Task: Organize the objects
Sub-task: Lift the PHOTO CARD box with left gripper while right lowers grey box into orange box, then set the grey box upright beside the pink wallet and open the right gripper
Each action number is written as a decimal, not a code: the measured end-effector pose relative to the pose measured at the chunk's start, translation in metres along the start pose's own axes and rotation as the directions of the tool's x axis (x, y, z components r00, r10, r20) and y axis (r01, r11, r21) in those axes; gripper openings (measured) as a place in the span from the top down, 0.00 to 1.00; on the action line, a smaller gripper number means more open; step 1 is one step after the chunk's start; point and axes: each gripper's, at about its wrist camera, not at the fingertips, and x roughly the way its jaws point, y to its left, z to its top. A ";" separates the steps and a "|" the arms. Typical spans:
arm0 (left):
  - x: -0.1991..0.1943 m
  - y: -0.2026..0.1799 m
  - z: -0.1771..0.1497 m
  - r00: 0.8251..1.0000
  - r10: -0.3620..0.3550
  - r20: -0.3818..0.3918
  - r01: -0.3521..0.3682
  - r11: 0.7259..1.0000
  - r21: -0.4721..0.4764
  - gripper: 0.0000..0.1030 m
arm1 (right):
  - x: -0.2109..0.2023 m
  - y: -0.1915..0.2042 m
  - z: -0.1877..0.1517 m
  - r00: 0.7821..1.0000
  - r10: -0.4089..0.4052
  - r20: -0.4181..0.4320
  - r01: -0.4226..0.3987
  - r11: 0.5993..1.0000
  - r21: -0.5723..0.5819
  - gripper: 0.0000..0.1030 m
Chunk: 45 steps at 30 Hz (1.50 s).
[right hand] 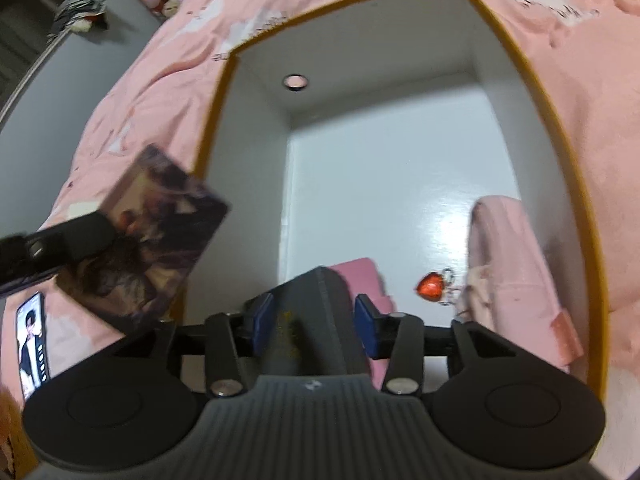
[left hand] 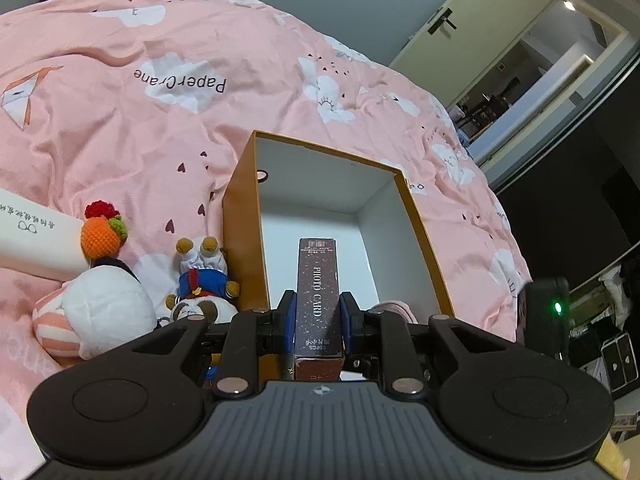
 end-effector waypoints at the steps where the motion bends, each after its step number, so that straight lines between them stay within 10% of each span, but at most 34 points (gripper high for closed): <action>1: 0.001 -0.001 0.000 1.000 0.002 -0.004 -0.002 1.000 0.007 0.76 | 0.002 -0.004 0.002 1.000 0.002 -0.020 -0.002 1.000 0.009 0.41; 19: -0.001 0.002 0.001 0.999 0.025 0.037 -0.026 0.999 0.026 0.76 | 0.070 0.027 0.043 0.919 -0.126 -0.373 0.045 0.975 -0.220 0.16; 36: -0.004 0.016 0.006 0.998 -0.020 0.057 0.020 1.000 -0.016 0.76 | 0.112 0.014 0.053 0.832 -0.020 -0.555 -0.063 0.989 -0.131 0.01; 45: 0.000 0.019 0.003 0.999 -0.017 0.040 0.018 0.999 -0.029 0.76 | 0.081 0.012 0.048 0.875 0.093 -0.476 -0.137 0.989 -0.058 0.37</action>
